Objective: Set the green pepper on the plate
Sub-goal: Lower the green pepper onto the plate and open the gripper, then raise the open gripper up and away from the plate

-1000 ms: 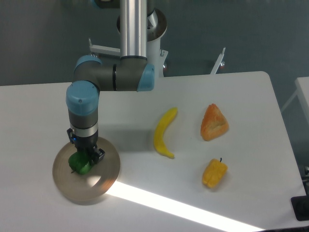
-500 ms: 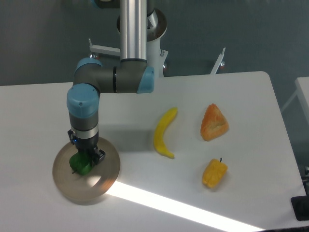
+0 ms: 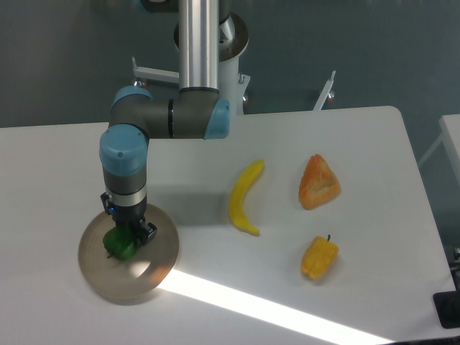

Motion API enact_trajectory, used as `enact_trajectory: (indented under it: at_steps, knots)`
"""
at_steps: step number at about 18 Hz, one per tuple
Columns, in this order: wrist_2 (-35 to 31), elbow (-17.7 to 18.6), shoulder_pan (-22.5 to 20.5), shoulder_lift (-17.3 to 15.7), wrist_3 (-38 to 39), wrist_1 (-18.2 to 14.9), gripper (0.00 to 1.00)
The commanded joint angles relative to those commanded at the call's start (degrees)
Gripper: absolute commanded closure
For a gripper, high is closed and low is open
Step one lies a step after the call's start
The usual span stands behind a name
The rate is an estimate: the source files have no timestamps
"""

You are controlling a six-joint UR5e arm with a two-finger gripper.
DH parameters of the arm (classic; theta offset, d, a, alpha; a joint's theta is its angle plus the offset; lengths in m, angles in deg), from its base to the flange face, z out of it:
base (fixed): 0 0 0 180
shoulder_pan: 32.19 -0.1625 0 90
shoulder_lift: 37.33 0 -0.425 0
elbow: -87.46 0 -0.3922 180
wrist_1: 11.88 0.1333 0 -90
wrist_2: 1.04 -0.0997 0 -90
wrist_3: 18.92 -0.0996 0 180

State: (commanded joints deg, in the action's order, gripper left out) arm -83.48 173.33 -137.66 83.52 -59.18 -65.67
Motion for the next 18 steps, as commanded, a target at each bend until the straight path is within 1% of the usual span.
enact_trajectory:
  at_steps: [5, 6, 8, 10, 12, 13, 14, 15, 18]
  knots:
    - [0.00, -0.53, -0.35, -0.70, 0.00, -0.09, 0.04]
    - [0.00, -0.61, -0.44, -1.58, -0.09, -0.17, 0.01]
    - [0.00, -0.62, -2.01, -3.60, -0.09, -0.35, 0.00]
    - [-0.44, -0.96, -3.60, -4.48, -0.35, -0.61, 0.00]
    - [-1.31, -1.58, -7.36, -6.23, -0.87, -1.14, 0.00]
    - [-1.41, -1.67, -9.12, -6.94, -2.45, -1.32, 0.00]
    - [-1.41, -1.76, -10.88, -7.73, -5.16, -1.58, 0.00]
    - [-1.49, -1.93, -12.81, -8.17, -8.23, -2.54, 0.00]
    - [-1.41, -4.12, -18.26, -7.74, -15.71, -5.44, 0.00]
